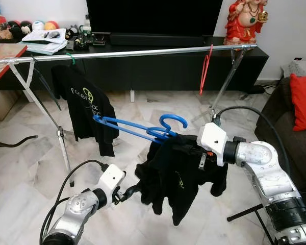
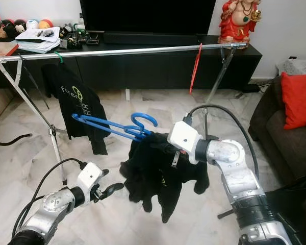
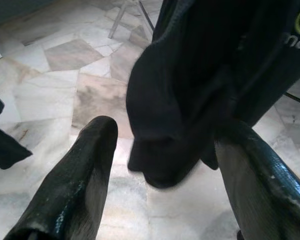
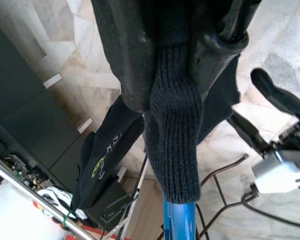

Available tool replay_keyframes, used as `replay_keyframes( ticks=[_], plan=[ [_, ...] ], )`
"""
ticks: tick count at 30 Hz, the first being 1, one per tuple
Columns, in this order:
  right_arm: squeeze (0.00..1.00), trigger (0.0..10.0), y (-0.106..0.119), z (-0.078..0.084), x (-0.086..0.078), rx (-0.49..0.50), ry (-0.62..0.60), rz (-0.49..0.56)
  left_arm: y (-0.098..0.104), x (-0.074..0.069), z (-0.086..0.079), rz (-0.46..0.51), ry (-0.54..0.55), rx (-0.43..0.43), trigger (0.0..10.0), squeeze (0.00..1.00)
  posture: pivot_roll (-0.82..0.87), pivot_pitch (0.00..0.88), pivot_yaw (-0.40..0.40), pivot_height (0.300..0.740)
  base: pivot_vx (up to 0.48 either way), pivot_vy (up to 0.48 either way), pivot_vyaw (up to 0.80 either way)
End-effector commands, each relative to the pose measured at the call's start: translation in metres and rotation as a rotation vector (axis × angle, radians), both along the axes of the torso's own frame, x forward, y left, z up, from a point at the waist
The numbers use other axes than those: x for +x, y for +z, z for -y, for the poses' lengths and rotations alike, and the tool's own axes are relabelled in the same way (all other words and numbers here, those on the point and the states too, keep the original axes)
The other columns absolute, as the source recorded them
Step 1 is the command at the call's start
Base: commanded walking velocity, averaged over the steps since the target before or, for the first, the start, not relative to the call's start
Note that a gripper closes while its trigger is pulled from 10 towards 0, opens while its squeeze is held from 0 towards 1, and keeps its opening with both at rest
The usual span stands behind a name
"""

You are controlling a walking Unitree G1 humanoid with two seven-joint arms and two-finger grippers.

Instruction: Hang hanger

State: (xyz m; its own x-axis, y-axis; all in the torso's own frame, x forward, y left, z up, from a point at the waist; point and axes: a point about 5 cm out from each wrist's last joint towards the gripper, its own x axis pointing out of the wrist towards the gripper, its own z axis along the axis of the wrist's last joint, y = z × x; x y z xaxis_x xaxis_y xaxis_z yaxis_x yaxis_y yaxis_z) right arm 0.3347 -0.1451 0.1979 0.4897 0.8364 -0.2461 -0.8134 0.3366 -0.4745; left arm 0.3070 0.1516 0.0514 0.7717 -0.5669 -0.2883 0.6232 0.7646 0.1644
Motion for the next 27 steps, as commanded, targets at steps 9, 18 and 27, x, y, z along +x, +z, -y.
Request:
replay_keyframes(
  ticks=[9,18,27],
  plan=[
    [0.0,0.0,0.022,-0.01,-0.013,0.011,0.073,0.051,0.005,0.008,-0.002,0.048,0.05,-0.003,10.0,0.0,-0.08,0.097,-0.034,0.74,0.0,0.0,0.0],
    [0.0,0.0,0.029,-0.023,-0.023,0.032,0.139,0.055,0.005,0.01,0.008,0.041,0.006,-0.035,10.0,0.0,-0.08,0.1,-0.036,0.74,0.0,0.0,0.0],
    [0.0,0.0,0.033,-0.03,-0.029,0.047,0.162,0.048,0.006,0.012,0.017,0.037,-0.034,-0.063,4.6,0.0,-0.09,0.103,-0.038,0.74,0.0,0.0,0.0]
  ],
)
